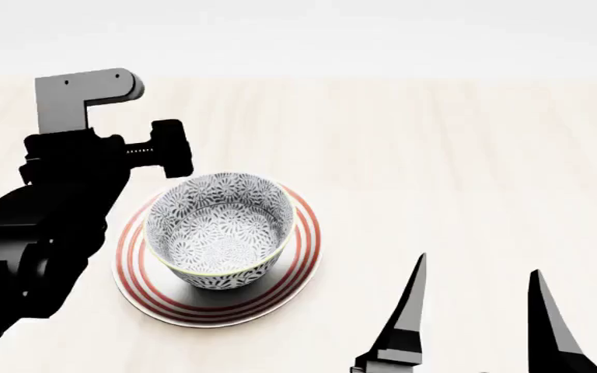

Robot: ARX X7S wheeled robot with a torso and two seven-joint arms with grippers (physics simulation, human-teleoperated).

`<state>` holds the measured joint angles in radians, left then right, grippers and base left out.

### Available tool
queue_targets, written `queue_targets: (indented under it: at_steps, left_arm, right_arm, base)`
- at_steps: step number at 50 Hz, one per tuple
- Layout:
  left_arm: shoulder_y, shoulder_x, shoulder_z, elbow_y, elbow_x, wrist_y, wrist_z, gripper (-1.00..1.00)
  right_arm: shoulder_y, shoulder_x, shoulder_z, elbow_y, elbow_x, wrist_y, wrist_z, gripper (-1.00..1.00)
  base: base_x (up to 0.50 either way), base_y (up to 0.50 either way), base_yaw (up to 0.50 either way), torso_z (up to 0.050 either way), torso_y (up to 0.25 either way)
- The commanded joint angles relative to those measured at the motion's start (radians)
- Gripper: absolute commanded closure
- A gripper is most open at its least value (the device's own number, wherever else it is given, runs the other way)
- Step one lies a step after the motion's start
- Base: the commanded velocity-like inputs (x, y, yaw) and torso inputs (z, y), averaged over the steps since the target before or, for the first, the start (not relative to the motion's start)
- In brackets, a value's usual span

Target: Put the bowl on the plate.

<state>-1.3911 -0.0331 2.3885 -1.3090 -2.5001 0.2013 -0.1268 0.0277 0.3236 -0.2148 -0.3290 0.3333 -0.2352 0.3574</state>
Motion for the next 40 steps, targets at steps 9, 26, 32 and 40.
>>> queue_targets:
  at_steps: [9, 26, 32, 40]
  left_arm:
    - [-0.097, -0.244, 0.136, 0.426, 0.036, 0.482, -0.129, -1.0]
    - [-0.154, -0.531, 0.179, 0.891, 0.659, 0.842, -0.759, -1.0]
    - [-0.09, -0.631, 0.06, 0.974, 1.02, 0.841, -1.071, -1.0]
    - [0.143, -0.768, -0.267, 1.111, 1.642, 0.672, -1.443, -1.0]
  right_arm:
    - [-0.001, -0.015, 0.002, -0.009, -0.025, 0.016, -0.015, -1.0]
    - [0.0, -0.018, -0.02, 0.005, -0.025, 0.022, -0.018, -1.0]
    - [-0.001, -0.017, -0.025, -0.002, -0.024, 0.028, -0.014, -1.0]
    - [-0.008, -0.021, -0.029, 0.012, -0.028, 0.019, -0.011, -1.0]
  base:
    - [0.0, 0.0, 0.0, 0.0, 0.0]
    - [0.0, 0.0, 0.0, 0.0, 0.0]
    - [0.0, 0.0, 0.0, 0.0, 0.0]
    - [0.0, 0.0, 0.0, 0.0, 0.0]
